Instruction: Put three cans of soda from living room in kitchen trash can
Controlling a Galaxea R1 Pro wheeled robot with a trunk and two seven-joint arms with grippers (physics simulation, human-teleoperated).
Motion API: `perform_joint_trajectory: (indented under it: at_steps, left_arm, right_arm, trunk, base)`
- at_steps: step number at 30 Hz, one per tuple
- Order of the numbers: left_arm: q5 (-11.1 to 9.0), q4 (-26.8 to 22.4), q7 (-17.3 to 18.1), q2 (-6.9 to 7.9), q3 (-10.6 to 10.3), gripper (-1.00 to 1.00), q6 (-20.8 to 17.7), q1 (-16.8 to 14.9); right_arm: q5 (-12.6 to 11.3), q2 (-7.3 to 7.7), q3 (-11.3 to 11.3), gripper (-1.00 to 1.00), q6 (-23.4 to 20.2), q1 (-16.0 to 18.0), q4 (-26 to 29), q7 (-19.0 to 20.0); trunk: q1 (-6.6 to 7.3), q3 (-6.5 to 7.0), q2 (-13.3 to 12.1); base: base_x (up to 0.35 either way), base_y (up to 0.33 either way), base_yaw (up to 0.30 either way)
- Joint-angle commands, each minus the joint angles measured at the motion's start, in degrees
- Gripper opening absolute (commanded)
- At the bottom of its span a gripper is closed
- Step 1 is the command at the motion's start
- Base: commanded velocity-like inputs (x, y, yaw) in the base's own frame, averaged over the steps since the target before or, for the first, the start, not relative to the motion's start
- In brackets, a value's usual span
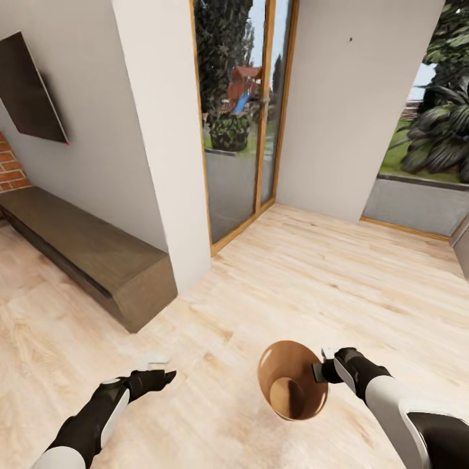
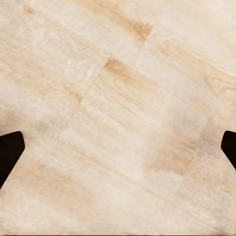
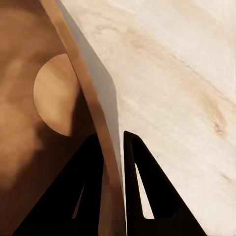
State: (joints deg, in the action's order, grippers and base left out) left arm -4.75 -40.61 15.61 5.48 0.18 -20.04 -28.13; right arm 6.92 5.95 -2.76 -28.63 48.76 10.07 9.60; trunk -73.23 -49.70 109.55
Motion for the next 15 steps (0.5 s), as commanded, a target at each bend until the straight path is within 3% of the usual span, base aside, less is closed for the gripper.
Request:
perform_joint_trajectory:
  at_steps: [1, 8, 15]
  left_arm:
    - [0.0, -0.1, 0.0, -0.01, 0.0, 1.00, 0.0, 0.0]
    - [0.0, -0.2, 0.1, 0.01, 0.0, 1.00, 0.4, 0.0]
    - [0.1, 0.2, 0.1, -0.02, 0.1, 1.00, 0.4, 0.0]
  right_arm:
    - [-0.6, -0.02, -0.4, -1.00, 0.0, 0.0, 0.0, 0.2]
    - [-0.6, 0.02, -0.5, -1.00, 0.0, 0.0, -0.1, 0.2]
    - [-0.6, 0.03, -0.5, -1.00, 0.0, 0.0, -0.1, 0.2]
  trunk:
    - [0.00, 0.00, 0.0]
    - [0.00, 0.00, 0.0]
    - [0.00, 0.00, 0.0]
  base:
    - [-0.256, 0.169, 0.246]
    - [-0.070, 0.054, 0.156]
    - [0.212, 0.007, 0.024]
